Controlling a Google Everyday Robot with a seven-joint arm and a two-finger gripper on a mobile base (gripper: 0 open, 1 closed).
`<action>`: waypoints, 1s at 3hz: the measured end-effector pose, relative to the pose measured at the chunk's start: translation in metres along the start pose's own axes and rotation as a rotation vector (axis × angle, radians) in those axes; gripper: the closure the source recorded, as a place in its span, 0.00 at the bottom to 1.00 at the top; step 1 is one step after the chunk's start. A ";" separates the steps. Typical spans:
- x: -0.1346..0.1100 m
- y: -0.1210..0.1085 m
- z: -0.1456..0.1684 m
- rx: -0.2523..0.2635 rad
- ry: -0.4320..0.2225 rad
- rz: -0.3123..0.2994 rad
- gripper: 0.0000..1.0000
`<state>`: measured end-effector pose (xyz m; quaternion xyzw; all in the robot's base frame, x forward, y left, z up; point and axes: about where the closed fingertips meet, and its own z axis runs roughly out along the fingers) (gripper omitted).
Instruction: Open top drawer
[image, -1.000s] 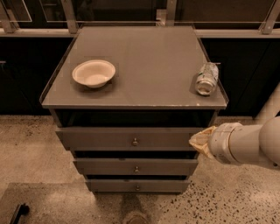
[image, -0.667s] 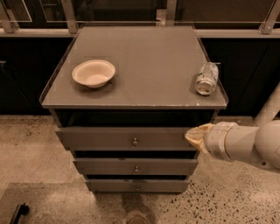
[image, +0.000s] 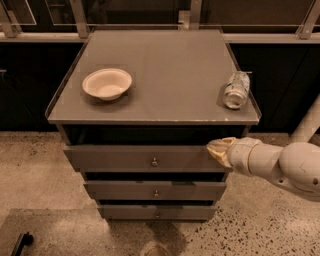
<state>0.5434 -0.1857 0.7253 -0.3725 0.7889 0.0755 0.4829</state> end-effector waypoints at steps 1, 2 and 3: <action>0.004 0.001 0.003 -0.005 0.000 0.008 1.00; -0.001 -0.005 0.014 0.010 -0.016 -0.010 1.00; -0.009 -0.022 0.037 0.036 -0.052 -0.014 1.00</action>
Offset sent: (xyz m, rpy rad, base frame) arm 0.0280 0.0044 -0.0055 -0.0066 -0.0560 -0.0058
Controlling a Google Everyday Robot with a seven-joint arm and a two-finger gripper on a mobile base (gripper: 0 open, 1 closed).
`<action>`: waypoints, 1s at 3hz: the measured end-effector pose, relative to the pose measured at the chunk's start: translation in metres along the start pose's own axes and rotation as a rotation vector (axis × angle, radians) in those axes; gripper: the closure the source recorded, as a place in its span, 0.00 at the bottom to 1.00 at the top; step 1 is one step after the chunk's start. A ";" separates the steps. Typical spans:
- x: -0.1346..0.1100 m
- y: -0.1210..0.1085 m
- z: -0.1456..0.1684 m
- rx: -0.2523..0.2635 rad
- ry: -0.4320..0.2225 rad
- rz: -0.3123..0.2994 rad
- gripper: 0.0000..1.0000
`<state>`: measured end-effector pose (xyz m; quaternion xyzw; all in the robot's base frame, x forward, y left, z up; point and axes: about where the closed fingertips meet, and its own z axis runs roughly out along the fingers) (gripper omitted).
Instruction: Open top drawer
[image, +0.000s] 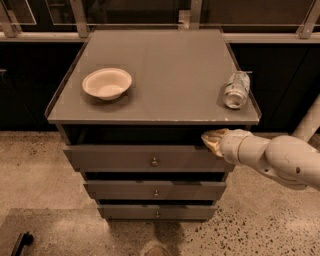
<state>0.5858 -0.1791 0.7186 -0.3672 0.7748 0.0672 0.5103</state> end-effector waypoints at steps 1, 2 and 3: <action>0.000 -0.018 0.023 0.038 -0.019 0.013 1.00; 0.010 -0.021 0.039 0.051 -0.004 0.043 1.00; 0.025 -0.014 0.051 0.042 0.035 0.074 1.00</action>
Offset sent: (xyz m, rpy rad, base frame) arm 0.0541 -0.0056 -0.0409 0.0347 0.0154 -0.1037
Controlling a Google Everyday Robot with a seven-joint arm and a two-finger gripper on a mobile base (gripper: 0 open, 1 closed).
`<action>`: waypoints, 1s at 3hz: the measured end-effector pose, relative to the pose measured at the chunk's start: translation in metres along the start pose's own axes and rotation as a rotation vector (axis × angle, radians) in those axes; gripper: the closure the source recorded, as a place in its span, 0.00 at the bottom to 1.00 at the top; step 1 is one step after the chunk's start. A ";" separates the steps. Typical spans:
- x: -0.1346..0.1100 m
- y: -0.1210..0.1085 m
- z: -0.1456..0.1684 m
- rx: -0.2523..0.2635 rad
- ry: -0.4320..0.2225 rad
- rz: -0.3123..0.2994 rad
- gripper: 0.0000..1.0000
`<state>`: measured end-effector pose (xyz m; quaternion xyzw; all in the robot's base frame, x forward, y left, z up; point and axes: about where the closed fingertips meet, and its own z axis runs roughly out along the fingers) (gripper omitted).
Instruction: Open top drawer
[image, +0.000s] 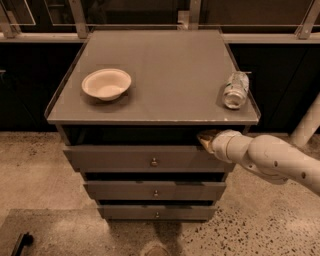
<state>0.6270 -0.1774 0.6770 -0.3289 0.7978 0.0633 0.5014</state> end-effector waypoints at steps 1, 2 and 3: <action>-0.001 0.003 0.002 -0.016 0.023 -0.019 1.00; -0.002 0.010 -0.001 -0.059 0.056 -0.047 1.00; -0.002 0.017 -0.008 -0.092 0.079 -0.050 1.00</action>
Offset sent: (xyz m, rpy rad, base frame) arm -0.0678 0.0289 0.0170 -0.2622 0.2900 0.3621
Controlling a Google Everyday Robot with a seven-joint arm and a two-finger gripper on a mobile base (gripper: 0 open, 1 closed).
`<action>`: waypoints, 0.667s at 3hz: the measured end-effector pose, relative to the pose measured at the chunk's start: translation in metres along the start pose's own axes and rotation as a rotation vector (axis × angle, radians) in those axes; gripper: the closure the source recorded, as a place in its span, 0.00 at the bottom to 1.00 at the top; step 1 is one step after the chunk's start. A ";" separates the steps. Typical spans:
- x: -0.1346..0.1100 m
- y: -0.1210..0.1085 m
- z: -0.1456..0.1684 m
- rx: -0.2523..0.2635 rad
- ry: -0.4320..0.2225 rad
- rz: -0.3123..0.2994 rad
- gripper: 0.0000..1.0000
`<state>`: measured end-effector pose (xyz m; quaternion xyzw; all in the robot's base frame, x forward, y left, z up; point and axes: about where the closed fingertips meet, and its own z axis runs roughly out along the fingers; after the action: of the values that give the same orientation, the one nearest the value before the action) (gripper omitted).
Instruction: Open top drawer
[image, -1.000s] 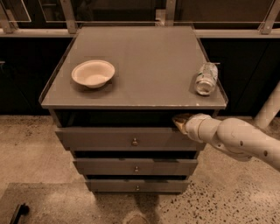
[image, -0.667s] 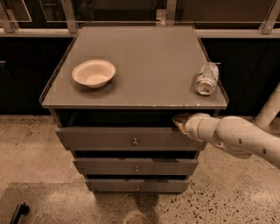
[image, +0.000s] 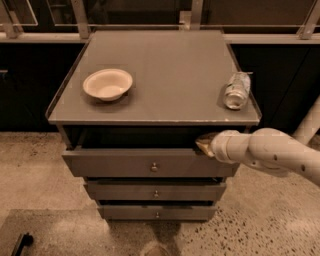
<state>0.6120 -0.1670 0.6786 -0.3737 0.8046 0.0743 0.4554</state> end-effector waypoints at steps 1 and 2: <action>0.004 0.018 -0.014 -0.071 0.042 0.014 1.00; 0.007 0.025 -0.025 -0.103 0.072 0.028 1.00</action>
Offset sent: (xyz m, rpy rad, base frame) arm -0.1756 0.0058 0.0189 0.0381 0.5464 0.2338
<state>0.5768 -0.1644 0.6822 -0.3879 0.8208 0.1084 0.4051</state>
